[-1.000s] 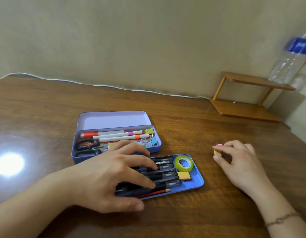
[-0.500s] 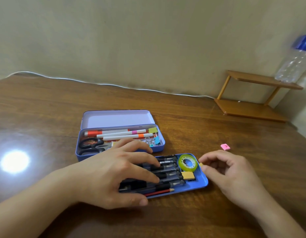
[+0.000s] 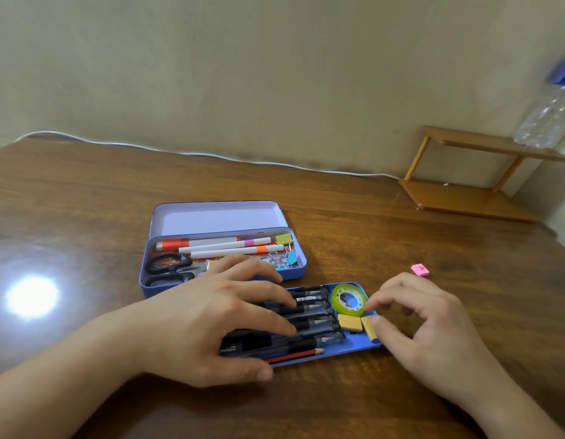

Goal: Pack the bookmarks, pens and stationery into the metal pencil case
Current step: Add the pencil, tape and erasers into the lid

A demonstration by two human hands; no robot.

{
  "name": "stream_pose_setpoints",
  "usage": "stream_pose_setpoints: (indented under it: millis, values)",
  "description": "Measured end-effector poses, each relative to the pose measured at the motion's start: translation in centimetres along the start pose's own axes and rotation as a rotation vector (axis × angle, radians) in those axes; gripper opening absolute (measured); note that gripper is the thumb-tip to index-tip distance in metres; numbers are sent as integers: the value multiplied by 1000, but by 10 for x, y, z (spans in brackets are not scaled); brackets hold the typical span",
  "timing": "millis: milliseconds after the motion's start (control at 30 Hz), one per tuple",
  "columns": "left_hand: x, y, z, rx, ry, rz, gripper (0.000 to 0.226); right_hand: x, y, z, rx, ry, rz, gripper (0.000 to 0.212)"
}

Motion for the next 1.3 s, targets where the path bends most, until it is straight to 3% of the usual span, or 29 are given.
stream_pose_setpoints:
  millis: [233,367,467,533,600,667,900,1033,1200,1300]
  values:
    - [0,0,2,-7,-5,-1,45,7,1,15,28,-74,105,29]
    - [1,-1,2,-2,-8,-4,45,6,3,13,68,-122,111,25]
    - [0,-1,1,-5,-4,-7,46,11,10,-2,176,7,115,17]
    - [0,-2,1,1,2,-16,49,21,28,-16,43,143,155,23]
    - [-1,-4,2,12,5,-39,54,32,53,-20,-159,48,344,46]
    - [-2,-4,3,25,1,-55,60,34,71,-19,-234,-76,487,49]
    - [-2,-4,1,51,10,-74,61,27,52,-17,-145,46,351,7]
    - [-3,-5,1,42,2,-71,60,26,53,-13,-109,51,337,16]
    - [-3,-6,2,44,1,-68,59,30,52,-9,-76,122,332,12]
    - [-4,-5,2,45,-2,-73,59,26,45,-9,-15,112,248,17]
Point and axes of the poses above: each hand's wrist, its own x-axis towards the middle knuckle, its own z-axis out of the palm, y = z × x, the point moved 4 cm from there along x, towards the middle knuckle, and after that the axes turned 12 degrees about z, right-handed, at the moved point
